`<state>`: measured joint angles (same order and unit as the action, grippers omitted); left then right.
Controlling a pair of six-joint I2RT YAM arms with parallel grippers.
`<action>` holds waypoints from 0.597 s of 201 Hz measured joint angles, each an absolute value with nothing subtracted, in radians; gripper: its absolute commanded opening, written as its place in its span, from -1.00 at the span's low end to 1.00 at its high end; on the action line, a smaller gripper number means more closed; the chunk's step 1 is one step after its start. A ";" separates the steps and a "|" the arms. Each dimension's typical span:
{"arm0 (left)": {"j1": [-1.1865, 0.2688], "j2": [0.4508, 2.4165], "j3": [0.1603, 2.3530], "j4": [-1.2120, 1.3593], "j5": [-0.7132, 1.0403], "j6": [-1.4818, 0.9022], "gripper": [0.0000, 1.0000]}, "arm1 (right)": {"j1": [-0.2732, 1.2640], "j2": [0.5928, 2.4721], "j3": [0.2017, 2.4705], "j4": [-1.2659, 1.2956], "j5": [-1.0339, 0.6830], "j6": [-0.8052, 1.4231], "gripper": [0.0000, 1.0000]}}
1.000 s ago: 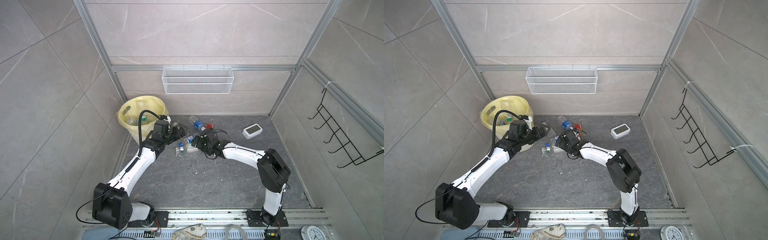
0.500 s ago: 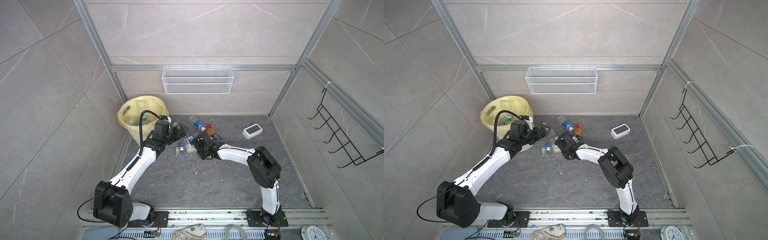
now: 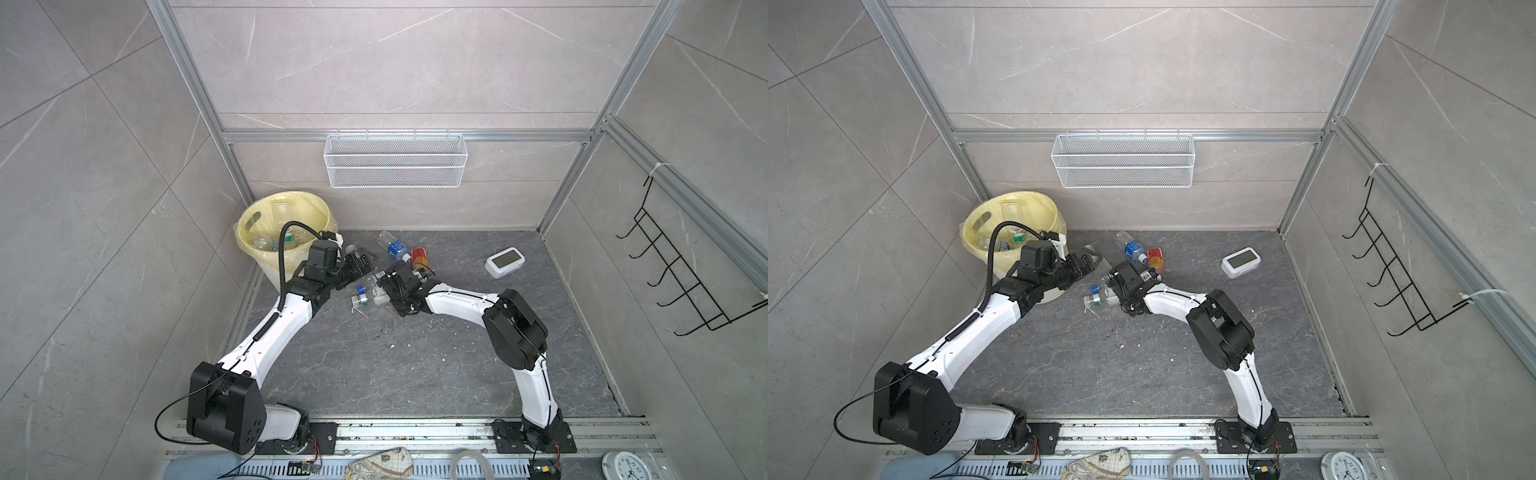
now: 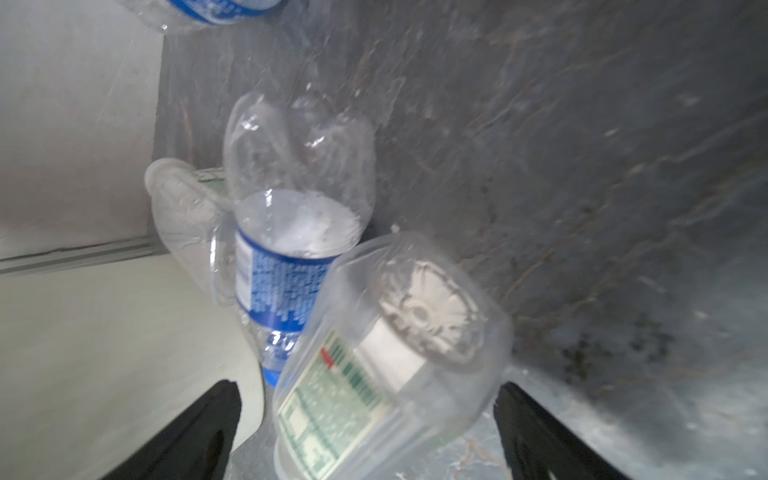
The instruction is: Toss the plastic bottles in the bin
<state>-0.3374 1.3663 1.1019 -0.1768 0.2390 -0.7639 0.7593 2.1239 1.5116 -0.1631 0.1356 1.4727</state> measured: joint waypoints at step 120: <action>-0.335 1.366 1.102 -0.171 0.246 -0.776 0.99 | 0.709 2.136 1.511 -0.201 0.157 1.275 0.85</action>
<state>-0.3351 1.3663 1.1019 -0.1707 0.2459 -0.7757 0.7090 2.1357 1.5108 -0.2008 0.1574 1.2747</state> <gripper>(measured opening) 0.997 0.909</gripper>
